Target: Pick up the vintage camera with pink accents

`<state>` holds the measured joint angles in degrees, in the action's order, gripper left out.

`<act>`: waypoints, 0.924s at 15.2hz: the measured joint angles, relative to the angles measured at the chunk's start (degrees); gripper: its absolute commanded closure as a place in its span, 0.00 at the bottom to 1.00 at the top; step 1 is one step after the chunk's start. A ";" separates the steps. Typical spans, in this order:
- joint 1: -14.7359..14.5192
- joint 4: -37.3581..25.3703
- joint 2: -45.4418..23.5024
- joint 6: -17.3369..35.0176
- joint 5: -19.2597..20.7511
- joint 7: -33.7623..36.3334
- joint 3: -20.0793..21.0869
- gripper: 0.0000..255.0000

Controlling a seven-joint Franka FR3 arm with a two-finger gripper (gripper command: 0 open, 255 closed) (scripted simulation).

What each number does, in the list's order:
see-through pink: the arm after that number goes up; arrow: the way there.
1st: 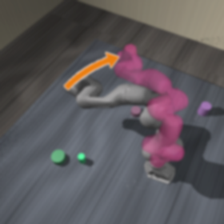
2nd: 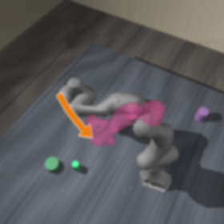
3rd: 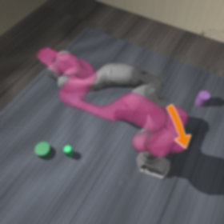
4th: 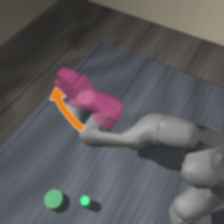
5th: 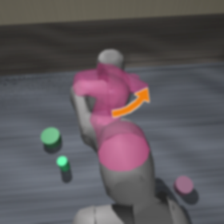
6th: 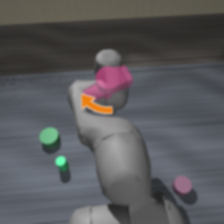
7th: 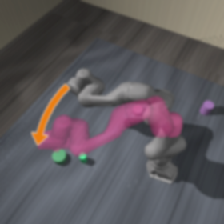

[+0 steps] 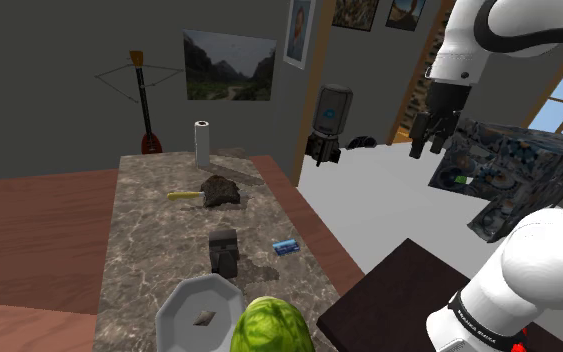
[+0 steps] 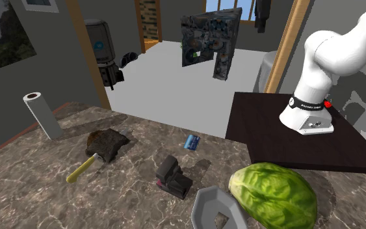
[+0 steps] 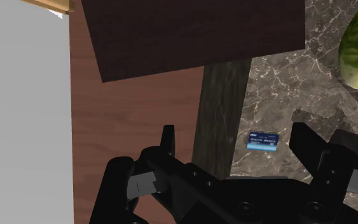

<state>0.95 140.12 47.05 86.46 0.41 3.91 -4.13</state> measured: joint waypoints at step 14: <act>-4.26 7.92 -7.94 18.79 -9.98 17.96 15.04 0.00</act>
<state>-3.32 148.04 39.11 105.25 -9.57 21.87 10.91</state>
